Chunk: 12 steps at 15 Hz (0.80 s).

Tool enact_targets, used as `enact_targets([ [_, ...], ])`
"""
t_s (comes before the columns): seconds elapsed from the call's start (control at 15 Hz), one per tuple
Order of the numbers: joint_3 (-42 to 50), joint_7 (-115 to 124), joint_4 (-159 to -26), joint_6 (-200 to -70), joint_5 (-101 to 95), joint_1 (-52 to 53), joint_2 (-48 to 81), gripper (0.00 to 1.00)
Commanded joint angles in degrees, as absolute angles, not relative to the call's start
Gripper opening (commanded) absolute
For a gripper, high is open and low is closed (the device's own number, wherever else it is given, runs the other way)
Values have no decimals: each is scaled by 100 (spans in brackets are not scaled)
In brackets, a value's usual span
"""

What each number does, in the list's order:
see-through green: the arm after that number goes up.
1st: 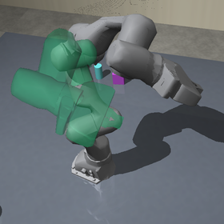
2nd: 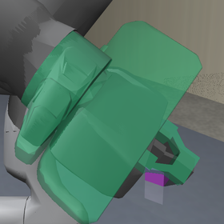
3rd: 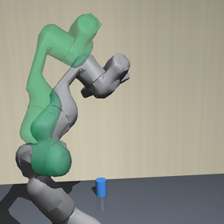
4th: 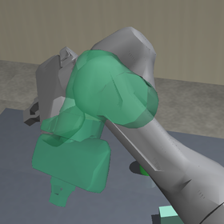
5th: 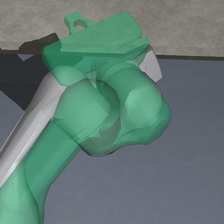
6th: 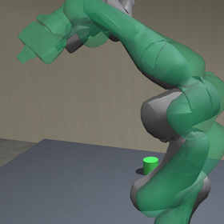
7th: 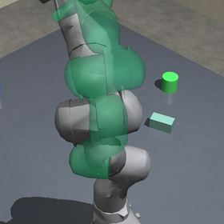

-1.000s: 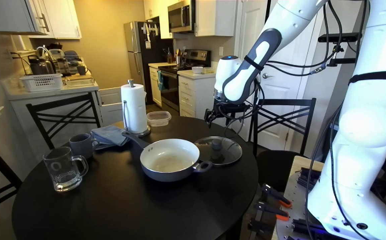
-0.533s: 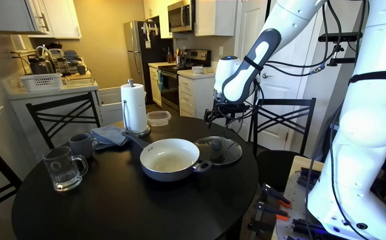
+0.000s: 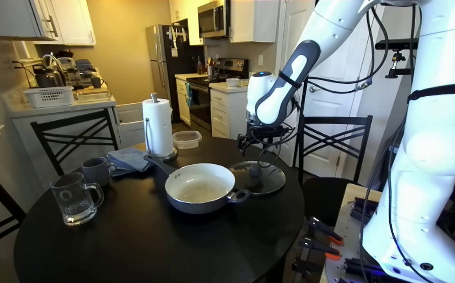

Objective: Place the lid on the pan

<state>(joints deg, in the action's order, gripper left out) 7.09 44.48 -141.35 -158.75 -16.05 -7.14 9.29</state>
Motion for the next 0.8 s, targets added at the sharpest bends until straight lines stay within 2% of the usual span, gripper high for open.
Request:
enact_targets([
  [0.0, 1001, 4758, -13516, -15622, -1503, -299, 1678, 100],
  [0.33, 1363, 4562, -12992, -15123, -960, -349, 2204, 100],
  [0.73, 965, 2989, -13180, -14601, 657, -975, 1884, 100],
])
